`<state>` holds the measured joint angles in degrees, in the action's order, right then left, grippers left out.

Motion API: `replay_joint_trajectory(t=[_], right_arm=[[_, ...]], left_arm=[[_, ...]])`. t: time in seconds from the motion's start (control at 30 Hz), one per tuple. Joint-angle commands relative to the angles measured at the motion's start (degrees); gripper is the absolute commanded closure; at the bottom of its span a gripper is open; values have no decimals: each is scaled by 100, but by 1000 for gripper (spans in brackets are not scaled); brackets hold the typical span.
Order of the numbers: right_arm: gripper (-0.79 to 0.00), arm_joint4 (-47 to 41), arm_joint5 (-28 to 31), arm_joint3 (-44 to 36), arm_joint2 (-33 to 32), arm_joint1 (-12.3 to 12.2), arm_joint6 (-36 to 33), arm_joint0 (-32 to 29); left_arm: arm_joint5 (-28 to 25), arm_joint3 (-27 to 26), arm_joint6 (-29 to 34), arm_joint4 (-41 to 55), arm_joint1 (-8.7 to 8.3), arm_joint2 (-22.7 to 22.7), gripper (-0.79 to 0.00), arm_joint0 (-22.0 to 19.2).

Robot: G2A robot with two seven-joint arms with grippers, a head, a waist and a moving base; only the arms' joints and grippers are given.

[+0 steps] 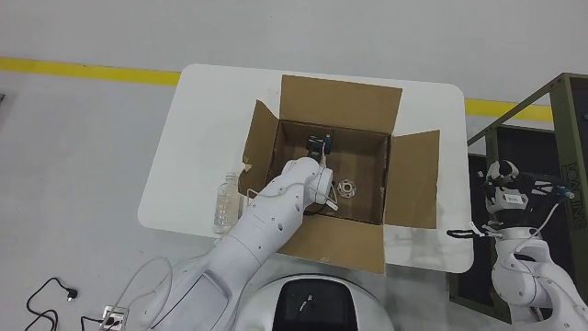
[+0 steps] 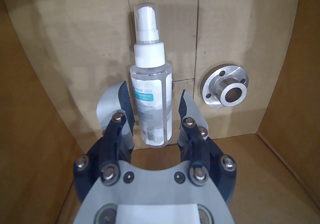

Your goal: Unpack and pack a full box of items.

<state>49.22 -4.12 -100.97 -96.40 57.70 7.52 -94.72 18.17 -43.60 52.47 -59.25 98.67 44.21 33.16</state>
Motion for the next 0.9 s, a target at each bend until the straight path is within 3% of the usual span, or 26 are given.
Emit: replay_joint_trajectory(t=[0.0,0.03,0.07,0.17,0.2,0.3,0.33,0.37,0.87], right_arm=[[0,0,0,0,0,0,0,0],[0,0,0,0,0,0,0,0],[0,0,0,0,0,0,0,0],[0,0,0,0,0,0,0,0],[0,0,0,0,0,0,0,0],[0,0,0,0,0,0,0,0],[0,0,0,0,0,0,0,0],[0,0,0,0,0,0,0,0],[0,0,0,0,0,0,0,0]], left_arm=[[0,0,0,0,0,0,-428,0],[0,0,0,0,0,0,-511,0],[0,0,0,0,0,0,-662,0],[0,0,0,0,0,0,-696,0],[0,0,0,0,0,0,-643,0],[0,0,0,0,0,0,-262,0],[0,0,0,0,0,0,-80,0],[0,0,0,0,0,0,0,0],[0,0,0,0,0,0,0,0]])
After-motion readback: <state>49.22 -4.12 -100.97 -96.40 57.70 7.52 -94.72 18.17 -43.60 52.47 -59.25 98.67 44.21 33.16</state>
